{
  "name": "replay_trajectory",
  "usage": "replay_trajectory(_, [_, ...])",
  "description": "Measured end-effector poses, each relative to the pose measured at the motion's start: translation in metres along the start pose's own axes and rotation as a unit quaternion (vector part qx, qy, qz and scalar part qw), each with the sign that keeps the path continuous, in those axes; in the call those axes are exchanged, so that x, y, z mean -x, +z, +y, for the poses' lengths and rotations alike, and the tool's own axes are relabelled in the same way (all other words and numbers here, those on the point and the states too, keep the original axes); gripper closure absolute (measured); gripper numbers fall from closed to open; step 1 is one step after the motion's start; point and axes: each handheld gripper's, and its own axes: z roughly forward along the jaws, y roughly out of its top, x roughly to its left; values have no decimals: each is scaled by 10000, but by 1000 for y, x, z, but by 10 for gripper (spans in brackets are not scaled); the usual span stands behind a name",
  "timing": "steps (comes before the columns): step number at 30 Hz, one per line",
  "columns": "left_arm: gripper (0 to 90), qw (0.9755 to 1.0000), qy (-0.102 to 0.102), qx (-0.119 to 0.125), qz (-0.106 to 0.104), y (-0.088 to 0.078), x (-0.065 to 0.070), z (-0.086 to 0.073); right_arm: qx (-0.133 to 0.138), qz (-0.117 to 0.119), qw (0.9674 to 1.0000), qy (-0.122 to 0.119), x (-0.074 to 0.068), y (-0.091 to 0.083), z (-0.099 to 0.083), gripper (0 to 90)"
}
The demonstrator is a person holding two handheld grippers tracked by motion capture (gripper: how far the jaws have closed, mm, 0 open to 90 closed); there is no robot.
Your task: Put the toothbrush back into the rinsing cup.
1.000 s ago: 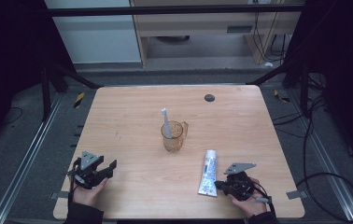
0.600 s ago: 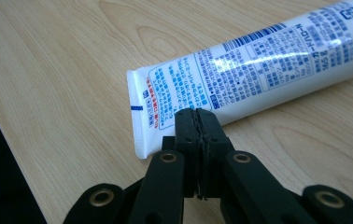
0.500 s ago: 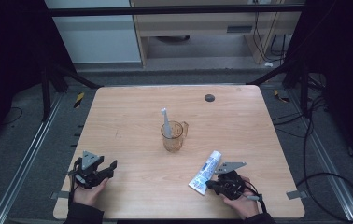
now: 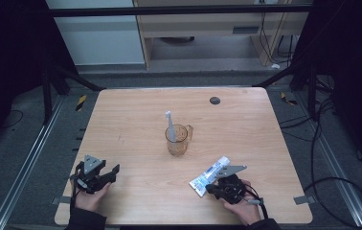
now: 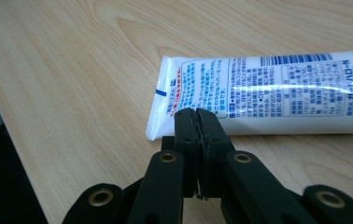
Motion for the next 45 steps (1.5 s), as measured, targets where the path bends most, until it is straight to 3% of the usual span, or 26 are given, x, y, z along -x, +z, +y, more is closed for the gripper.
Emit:
replay_trajectory(6, [408, 10000, 10, 6, 21, 0, 0, 0, 451, -274, 9984, 195, 12, -18, 5, 900])
replay_trajectory(13, [406, 10000, 34, -13, 43, 1, 0, 1, 870, -762, 9924, 417, 34, -33, 14, 900])
replay_trajectory(19, [406, 10000, 44, -23, 41, 2, 1, 1, 1001, -1039, 9881, 531, 54, -28, 25, 900])
replay_trajectory(26, [406, 10000, 54, -40, 37, 2, 1, 1, 960, -1239, 9856, 635, 73, -10, 35, 900])
replay_trajectory(34, [405, 10000, 66, -47, 36, 3, 0, 1, 661, -1336, 9870, 603, 84, 7, 37, 900])
replay_trajectory(45, [403, 10000, 64, -40, 34, 2, 0, 1, 451, -1346, 9886, 498, 82, 0, 33, 900])
